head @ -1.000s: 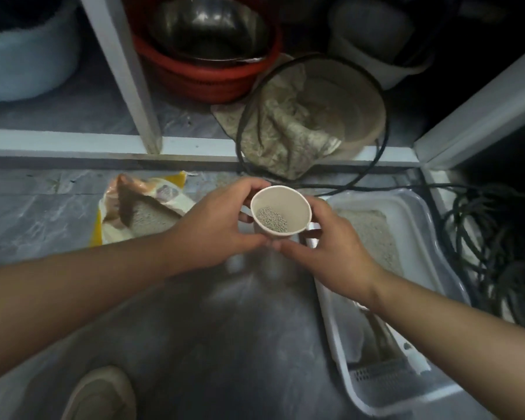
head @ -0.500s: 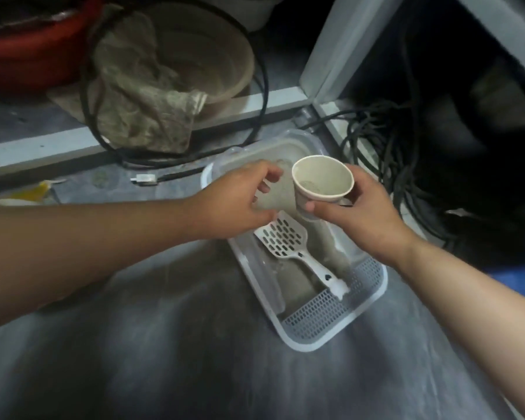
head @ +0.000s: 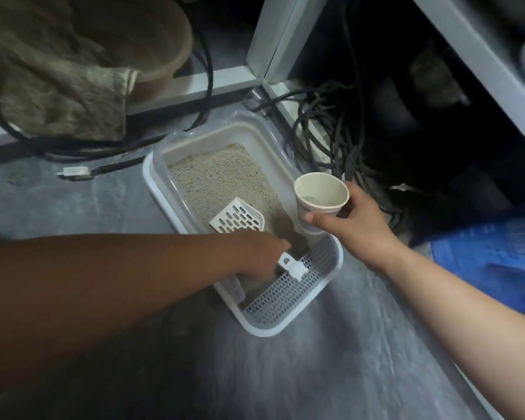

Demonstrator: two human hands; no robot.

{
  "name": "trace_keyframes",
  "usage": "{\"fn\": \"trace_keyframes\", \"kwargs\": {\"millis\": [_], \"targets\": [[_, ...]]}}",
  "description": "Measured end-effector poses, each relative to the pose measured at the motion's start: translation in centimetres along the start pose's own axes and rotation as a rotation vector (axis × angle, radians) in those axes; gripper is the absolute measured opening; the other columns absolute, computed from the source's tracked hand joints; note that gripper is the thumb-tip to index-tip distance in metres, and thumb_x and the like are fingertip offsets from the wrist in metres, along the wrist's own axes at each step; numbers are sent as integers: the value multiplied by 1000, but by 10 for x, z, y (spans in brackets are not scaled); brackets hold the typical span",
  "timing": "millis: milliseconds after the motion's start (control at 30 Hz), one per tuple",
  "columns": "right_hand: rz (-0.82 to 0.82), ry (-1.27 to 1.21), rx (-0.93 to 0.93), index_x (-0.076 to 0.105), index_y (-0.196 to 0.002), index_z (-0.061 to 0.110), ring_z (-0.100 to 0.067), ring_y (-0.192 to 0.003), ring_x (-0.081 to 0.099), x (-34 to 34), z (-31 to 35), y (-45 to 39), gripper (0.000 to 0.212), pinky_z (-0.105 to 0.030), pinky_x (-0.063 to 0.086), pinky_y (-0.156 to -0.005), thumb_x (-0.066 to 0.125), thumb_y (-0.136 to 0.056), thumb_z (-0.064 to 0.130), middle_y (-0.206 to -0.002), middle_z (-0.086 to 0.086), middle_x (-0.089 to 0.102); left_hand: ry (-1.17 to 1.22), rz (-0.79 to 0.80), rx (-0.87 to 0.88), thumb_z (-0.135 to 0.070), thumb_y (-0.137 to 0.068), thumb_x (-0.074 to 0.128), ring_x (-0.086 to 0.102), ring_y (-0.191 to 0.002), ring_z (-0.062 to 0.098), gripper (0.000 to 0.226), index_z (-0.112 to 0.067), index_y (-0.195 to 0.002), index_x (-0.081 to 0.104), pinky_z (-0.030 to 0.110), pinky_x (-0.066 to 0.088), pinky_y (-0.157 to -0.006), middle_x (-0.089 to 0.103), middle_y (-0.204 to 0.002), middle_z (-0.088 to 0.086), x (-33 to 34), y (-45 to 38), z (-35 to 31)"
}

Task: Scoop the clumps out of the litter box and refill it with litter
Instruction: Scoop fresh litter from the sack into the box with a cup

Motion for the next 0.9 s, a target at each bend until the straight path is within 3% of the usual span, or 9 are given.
{"fn": "trace_keyframes", "kwargs": {"millis": [67,133,233,367,500,567,633,767,900], "targets": [[10,15,5,61,-124,26,-6,-104,67,0,-1,2,65,-38,54,-99,92,-67,24,-111,8,72,25,37,-1,-13,-95,59,52,-130,32,83,-16,-162,9,29,34,-82,49,-149,17,7,-4,-4],[23,33,5,60,-124,27,-5,-103,67,-2,0,2,64,-37,55,-97,91,-68,25,-111,9,72,65,44,-13,-11,-97,58,53,-130,32,77,-11,-161,16,27,33,-81,51,-148,17,11,-8,-3],[30,68,6,60,-122,31,-4,-102,67,-9,0,5,61,-33,55,-94,91,-68,28,-110,12,71,59,-50,-14,-16,-95,62,63,-112,30,52,-15,-143,42,31,44,-78,63,-129,13,6,-14,2],[21,170,5,60,-118,37,0,-100,66,-24,-9,10,60,-29,53,-91,90,-67,37,-107,17,69,7,-242,14,-23,-98,57,63,-93,24,28,-21,-126,49,36,51,-75,65,-107,7,-20,-4,14],[54,259,54,57,-122,40,-3,-105,65,-29,-29,16,68,-38,55,-95,87,-62,54,-112,16,69,-87,-397,54,-14,-93,54,59,-79,19,33,-34,-117,43,39,56,-70,63,-98,2,-42,15,35],[74,325,49,57,-123,38,-5,-106,64,-25,-33,18,69,-39,54,-95,83,-62,57,-112,15,68,-67,-394,83,-15,-90,56,58,-78,18,38,-40,-113,40,39,56,-69,61,-98,0,-43,21,46],[107,400,37,56,-125,37,-6,-108,62,-19,-33,19,71,-35,52,-94,79,-62,59,-113,16,66,-64,-381,100,-21,-92,58,55,-79,14,39,-40,-122,44,34,51,-69,60,-105,0,-42,27,54],[158,468,28,54,-129,33,-7,-107,60,-12,-34,12,68,-26,48,-88,81,-70,51,-113,15,65,-74,-346,129,-25,-93,58,54,-79,13,38,-37,-128,49,31,47,-68,62,-110,0,-33,36,67],[188,519,38,54,-128,31,-8,-104,59,-8,-37,4,64,-25,47,-85,83,-73,45,-111,13,64,-72,-353,119,-30,-93,56,63,-90,20,34,-39,-126,49,37,54,-76,64,-111,0,-29,43,77]]}}
Point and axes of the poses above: each hand's wrist, its own y-axis away from the middle knuckle, its own x-axis out of the palm, z = x × y, the point moved 9 cm from there along -y, towards the middle knuckle
